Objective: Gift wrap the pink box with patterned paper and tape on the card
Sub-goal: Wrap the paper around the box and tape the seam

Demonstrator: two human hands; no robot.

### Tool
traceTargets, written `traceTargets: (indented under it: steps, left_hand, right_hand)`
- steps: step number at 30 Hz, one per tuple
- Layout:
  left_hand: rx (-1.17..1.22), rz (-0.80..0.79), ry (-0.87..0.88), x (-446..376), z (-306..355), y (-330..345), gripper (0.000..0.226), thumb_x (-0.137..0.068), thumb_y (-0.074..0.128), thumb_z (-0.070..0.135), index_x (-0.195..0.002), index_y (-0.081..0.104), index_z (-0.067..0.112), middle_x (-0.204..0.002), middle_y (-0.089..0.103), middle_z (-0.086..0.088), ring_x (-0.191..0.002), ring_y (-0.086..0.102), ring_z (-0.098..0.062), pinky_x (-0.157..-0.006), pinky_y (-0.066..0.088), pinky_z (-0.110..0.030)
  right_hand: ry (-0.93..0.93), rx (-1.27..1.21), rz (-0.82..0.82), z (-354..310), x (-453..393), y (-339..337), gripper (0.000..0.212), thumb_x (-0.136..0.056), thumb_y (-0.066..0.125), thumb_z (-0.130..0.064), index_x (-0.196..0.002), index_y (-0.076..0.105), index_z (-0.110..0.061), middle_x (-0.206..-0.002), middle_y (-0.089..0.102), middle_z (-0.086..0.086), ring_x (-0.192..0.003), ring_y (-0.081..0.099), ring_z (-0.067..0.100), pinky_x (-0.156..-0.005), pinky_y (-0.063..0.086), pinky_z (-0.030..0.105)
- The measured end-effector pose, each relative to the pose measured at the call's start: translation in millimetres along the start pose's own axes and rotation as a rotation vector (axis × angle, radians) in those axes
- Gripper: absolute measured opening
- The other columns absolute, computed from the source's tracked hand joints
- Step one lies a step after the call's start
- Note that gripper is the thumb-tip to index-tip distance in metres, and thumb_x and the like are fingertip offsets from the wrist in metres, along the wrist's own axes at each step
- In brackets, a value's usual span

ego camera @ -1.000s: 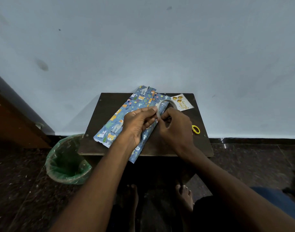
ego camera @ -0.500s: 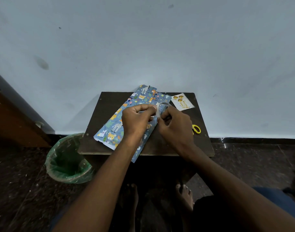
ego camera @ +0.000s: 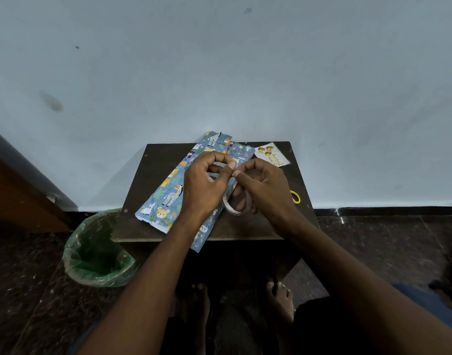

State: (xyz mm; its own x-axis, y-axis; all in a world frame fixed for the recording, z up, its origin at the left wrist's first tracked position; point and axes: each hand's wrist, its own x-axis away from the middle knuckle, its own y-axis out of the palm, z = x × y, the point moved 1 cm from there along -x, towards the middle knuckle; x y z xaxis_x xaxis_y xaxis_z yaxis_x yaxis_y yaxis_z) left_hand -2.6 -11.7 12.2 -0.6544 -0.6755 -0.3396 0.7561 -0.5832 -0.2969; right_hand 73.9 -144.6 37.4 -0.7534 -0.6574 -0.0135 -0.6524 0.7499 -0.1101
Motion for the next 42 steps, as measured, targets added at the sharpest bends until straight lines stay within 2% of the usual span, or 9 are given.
traceTargets:
  steps: [7,11,13,16,20,23,31,35,42]
  left_hand:
    - [-0.028,-0.081,0.091,1,1,-6,0.008,-0.097,0.075,0.013,-0.1,0.078,0.02,-0.111,0.074,0.005,-0.086,0.075,-0.013,-0.07,0.051,-0.019]
    - [0.003,-0.065,0.038,2,0,-3,0.011,-0.096,0.077,0.013,-0.104,0.081,0.02,-0.104,0.077,0.009,-0.077,0.072,-0.008,-0.066,0.05,-0.02]
    - [0.043,-0.08,-0.036,2,-2,-1,0.017,-0.096,0.077,0.015,-0.111,0.082,0.02,-0.101,0.079,0.008,-0.08,0.074,-0.008,-0.069,0.053,-0.022]
    - [0.173,-0.112,-0.176,0,-5,0,0.028,-0.096,0.076,0.015,-0.125,0.079,0.018,-0.108,0.081,0.003,-0.1,0.077,-0.013,-0.091,0.061,-0.032]
    - [0.328,-0.139,-0.265,2,0,2,0.016,-0.099,0.074,0.014,-0.11,0.082,0.008,-0.104,0.083,-0.004,-0.104,0.078,-0.02,-0.091,0.059,-0.033]
    - [0.388,-0.122,-0.301,4,3,7,0.016,-0.097,0.075,0.013,-0.105,0.082,0.001,-0.101,0.083,-0.007,-0.092,0.077,-0.014,-0.078,0.057,-0.023]
    - [0.479,-0.018,-0.358,5,5,12,0.006,-0.092,0.08,0.006,-0.095,0.083,0.002,-0.095,0.083,-0.006,-0.088,0.079,-0.014,-0.076,0.06,-0.023]
    - [0.419,0.04,-0.316,1,-2,9,0.008,-0.09,0.082,0.008,-0.094,0.084,0.002,-0.102,0.082,-0.006,-0.102,0.078,-0.023,-0.091,0.063,-0.038]
    - [0.353,0.091,-0.222,3,-4,11,0.007,-0.087,0.086,0.011,-0.093,0.085,0.007,-0.105,0.08,0.001,-0.105,0.074,-0.01,-0.085,0.059,-0.026]
  right_hand:
    - [0.044,-0.158,0.066,1,3,3,0.018,-0.098,0.069,-0.012,-0.097,0.065,0.006,-0.074,0.074,0.024,-0.06,0.072,0.036,-0.04,0.043,0.021]
    - [0.003,-0.145,0.134,5,0,4,0.02,-0.095,0.075,-0.015,-0.092,0.067,0.003,-0.073,0.074,0.022,-0.06,0.073,0.037,-0.044,0.047,0.022]
    - [-0.026,-0.111,0.156,8,-3,5,0.02,-0.094,0.077,-0.017,-0.09,0.067,0.0,-0.071,0.074,0.018,-0.059,0.073,0.038,-0.047,0.052,0.028]
    - [-0.05,-0.106,0.175,13,-4,4,0.015,-0.093,0.076,-0.014,-0.088,0.068,-0.002,-0.07,0.073,0.018,-0.057,0.072,0.039,-0.057,0.062,0.05]
    - [-0.053,-0.044,0.195,19,-7,4,0.011,-0.093,0.075,-0.019,-0.088,0.071,-0.011,-0.072,0.073,0.017,-0.059,0.073,0.039,-0.058,0.062,0.058]
    - [-0.062,0.036,0.209,22,-11,4,0.016,-0.091,0.075,-0.034,-0.086,0.072,-0.019,-0.073,0.072,0.017,-0.065,0.072,0.043,-0.052,0.059,0.051]
    - [-0.024,-0.034,0.16,18,-8,3,0.019,-0.096,0.074,-0.02,-0.091,0.071,-0.002,-0.075,0.074,0.019,-0.059,0.074,0.036,-0.051,0.058,0.042]
    - [0.005,-0.023,0.067,15,-9,2,0.014,-0.095,0.073,-0.011,-0.102,0.068,0.001,-0.077,0.075,0.02,-0.064,0.076,0.036,-0.058,0.06,0.045]
    - [0.05,0.015,0.108,16,-17,-2,0.026,-0.086,0.083,-0.009,-0.102,0.062,-0.004,-0.079,0.073,0.026,-0.061,0.075,0.037,-0.059,0.062,0.052]
